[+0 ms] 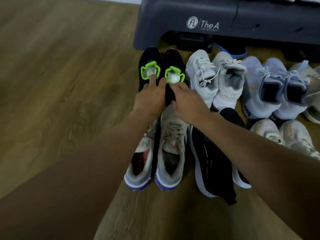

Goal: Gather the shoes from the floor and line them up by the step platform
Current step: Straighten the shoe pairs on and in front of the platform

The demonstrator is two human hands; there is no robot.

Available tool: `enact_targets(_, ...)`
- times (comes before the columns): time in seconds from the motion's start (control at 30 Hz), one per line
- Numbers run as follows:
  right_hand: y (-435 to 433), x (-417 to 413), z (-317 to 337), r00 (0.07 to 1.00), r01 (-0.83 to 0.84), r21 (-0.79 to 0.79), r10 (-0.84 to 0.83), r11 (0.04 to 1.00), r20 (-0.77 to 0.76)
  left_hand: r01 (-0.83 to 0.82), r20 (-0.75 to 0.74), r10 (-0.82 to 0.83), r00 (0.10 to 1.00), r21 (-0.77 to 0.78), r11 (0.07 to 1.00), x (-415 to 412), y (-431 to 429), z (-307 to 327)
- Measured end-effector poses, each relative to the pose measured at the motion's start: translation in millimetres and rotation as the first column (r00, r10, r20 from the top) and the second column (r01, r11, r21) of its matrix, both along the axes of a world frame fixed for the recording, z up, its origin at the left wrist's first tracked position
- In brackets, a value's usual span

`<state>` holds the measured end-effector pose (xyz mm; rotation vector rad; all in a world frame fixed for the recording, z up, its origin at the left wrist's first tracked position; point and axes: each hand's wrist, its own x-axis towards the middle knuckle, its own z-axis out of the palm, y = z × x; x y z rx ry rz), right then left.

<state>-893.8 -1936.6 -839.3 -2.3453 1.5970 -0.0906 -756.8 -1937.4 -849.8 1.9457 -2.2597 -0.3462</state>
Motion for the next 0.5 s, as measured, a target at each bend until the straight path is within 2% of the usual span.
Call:
enact_targets(0.07, 33, -1, 0, 0.995, -0.096, -0.014, 0.097, 0.995, 0.026, 0.079, 0.067, -0.080, 0.994, 0.016, 0.997, 8, 30, -1)
enact_targets(0.13, 64, -4, -4, 0.972, -0.235, -0.012, 0.234, 0.972, -0.018, 0.128, 0.145, -0.132, 0.981, 0.040, 0.991, 18, 63, -6)
enact_targets(0.27, 112, -11, -11, 0.935, -0.347, 0.028, 0.348, 0.937, -0.062, 0.080, 0.167, -0.088, 0.982, 0.054, 0.995, 33, 131, -16)
enact_targets(0.37, 142, -10, -9, 0.935, -0.344, 0.017, 0.345, 0.939, -0.082, 0.086, 0.178, -0.092, 0.980, 0.040, 0.995, 31, 163, -14)
enact_targets(0.43, 154, -10, -4, 0.948, -0.316, -0.030, 0.314, 0.948, -0.061, 0.148, 0.232, -0.145, 0.962, 0.004, 0.989, 29, 176, -9)
enact_targets(0.5, 161, -14, 0, 0.937, -0.343, -0.090, 0.334, 0.935, -0.103, 0.176, 0.295, -0.176, 0.939, 0.026, 0.984, 27, 187, -5)
